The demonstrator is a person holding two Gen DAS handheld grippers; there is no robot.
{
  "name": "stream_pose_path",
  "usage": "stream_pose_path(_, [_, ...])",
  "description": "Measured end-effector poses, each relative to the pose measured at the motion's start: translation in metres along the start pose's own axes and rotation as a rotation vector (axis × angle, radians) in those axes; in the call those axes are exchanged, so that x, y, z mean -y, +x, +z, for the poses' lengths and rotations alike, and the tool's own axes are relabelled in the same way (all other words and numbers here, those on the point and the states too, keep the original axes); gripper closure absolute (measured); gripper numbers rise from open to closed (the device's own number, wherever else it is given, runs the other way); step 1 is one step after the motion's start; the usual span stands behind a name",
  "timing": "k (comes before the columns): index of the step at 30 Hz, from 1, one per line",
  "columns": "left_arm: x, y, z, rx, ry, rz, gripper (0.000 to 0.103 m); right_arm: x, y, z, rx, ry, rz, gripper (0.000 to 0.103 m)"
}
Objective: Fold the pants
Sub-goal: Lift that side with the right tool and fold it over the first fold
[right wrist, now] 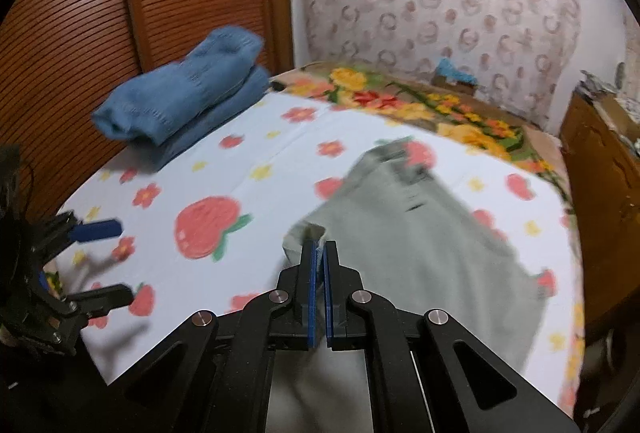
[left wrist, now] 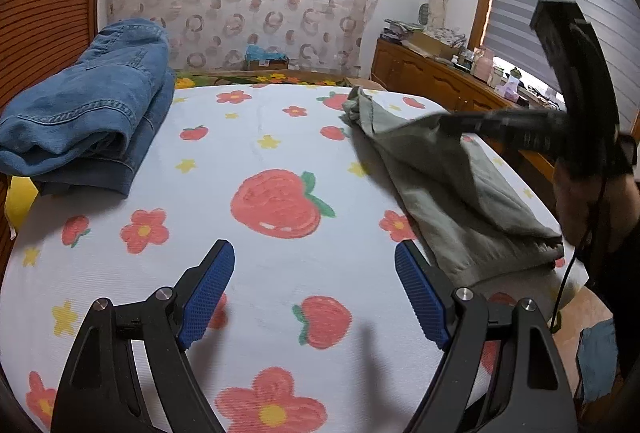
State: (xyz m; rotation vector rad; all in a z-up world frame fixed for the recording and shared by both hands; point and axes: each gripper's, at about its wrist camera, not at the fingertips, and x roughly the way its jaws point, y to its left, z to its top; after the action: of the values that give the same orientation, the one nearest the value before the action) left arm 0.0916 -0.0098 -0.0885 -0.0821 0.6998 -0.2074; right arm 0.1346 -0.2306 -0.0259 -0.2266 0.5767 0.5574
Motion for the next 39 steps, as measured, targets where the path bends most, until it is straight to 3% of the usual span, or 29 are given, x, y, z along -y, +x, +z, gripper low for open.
stream_pose_path(11, [0.004, 0.001, -0.001, -0.006, 0.006, -0.006, 0.020, 0.053, -0.001, -0.002, -0.027, 0.070, -0.160, 0.100])
stream_pose_path(20, [0.007, 0.003, -0.002, -0.002, 0.006, -0.009, 0.020, 0.068, 0.018, 0.007, -0.072, 0.103, -0.256, 0.100])
stream_pose_path(35, [0.009, 0.002, -0.004, -0.006, 0.012, -0.012, 0.020, 0.070, 0.016, 0.008, -0.043, 0.161, -0.316, 0.100])
stream_pose_path(39, [0.009, 0.002, -0.003, -0.010, 0.012, -0.012, 0.020, 0.071, 0.009, 0.007, -0.036, 0.177, -0.330, 0.080])
